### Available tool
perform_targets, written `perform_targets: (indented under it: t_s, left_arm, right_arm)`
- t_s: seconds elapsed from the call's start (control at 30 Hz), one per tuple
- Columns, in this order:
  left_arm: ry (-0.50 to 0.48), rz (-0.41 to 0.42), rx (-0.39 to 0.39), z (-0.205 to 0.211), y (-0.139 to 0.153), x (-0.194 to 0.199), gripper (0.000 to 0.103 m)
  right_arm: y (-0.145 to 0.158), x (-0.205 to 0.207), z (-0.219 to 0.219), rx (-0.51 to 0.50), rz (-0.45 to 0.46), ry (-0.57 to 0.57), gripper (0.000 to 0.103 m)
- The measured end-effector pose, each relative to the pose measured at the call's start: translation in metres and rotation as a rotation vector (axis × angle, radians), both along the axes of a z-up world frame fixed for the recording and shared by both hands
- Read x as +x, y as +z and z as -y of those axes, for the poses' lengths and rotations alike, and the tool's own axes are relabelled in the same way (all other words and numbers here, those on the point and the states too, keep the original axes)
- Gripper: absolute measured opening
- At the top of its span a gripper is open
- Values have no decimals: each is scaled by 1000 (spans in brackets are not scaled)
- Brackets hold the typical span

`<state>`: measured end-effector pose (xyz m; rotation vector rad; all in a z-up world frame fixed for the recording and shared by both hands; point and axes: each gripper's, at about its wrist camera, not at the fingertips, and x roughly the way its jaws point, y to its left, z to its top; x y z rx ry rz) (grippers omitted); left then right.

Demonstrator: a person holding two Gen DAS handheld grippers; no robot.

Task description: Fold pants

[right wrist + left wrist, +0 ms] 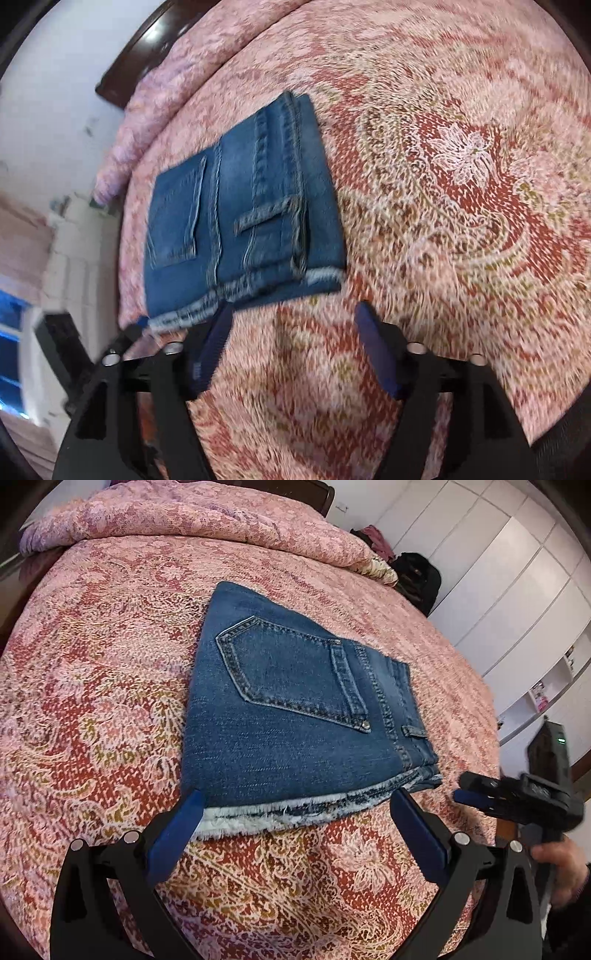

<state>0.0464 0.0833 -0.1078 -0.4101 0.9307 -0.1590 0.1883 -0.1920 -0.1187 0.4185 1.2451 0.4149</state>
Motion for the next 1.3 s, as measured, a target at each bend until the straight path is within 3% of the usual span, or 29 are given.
perform_targets:
  t_s: [0.17, 0.4, 0.5, 0.67, 0.77, 0.9, 1.17, 1.3]
  left_arm:
    - [5, -17, 87, 12, 6, -6, 101]
    - [-21, 85, 227, 36, 27, -22, 101]
    - [-51, 140, 300, 50, 37, -27, 101]
    - [-71, 309, 414, 69, 59, -40, 101]
    - [-55, 392, 449, 73, 71, -48, 101]
    - [-19, 457, 479, 74, 83, -54, 101]
    - [42, 549, 392, 57, 101, -63, 101]
    - [22, 595, 381, 58, 95, -70, 101]
  right_arm:
    - [14, -29, -21, -90, 126, 54, 76]
    - [26, -43, -36, -207, 289, 138, 76]
    - [30, -42, -37, -214, 325, 142, 76]
    - [49, -52, -29, -219, 448, 119, 76]
    - [63, -61, -24, -210, 539, 92, 85]
    - [79, -70, -23, -198, 637, 80, 85]
    - [102, -90, -26, -207, 813, 124, 85]
    - [97, -95, -29, -237, 831, 165, 85]
